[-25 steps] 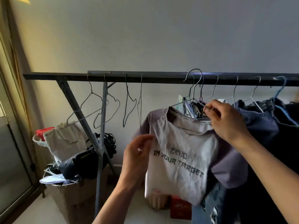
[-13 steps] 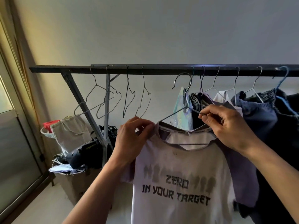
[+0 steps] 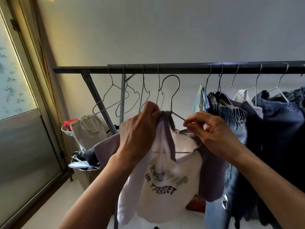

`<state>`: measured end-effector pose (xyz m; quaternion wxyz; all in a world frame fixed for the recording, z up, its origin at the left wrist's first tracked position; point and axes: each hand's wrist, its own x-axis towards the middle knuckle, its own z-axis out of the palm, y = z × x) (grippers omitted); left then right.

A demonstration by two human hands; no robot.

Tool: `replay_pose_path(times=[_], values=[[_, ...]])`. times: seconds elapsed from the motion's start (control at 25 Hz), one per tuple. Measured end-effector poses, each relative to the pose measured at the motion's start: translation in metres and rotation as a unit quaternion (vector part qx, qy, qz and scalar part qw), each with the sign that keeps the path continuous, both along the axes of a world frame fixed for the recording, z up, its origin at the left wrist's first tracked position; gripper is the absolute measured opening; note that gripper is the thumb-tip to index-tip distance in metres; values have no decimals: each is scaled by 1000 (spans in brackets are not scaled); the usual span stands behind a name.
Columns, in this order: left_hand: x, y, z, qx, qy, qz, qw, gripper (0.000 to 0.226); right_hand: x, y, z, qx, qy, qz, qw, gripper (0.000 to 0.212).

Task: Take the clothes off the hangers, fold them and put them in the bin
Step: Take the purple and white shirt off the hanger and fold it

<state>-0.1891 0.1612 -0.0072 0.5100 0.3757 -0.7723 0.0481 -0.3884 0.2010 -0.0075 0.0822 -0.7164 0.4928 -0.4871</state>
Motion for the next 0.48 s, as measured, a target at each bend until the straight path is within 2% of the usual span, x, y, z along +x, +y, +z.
replay_pose_path(times=[0.08, 0.2, 0.36, 0.48], values=[[14, -4, -2, -12, 4, 12, 1000, 25, 3, 1, 0, 19, -16, 17, 1000, 8], [34, -9, 0, 16, 43, 22, 999, 20, 2, 4, -5, 37, -56, 38, 997, 8], [58, -9, 6, 44, 86, 38, 995, 18, -6, -4, -9, 12, -78, -9, 997, 8], [67, -9, 10, 55, 104, 51, 992, 17, -7, -8, -10, 33, -93, 3, 995, 9]])
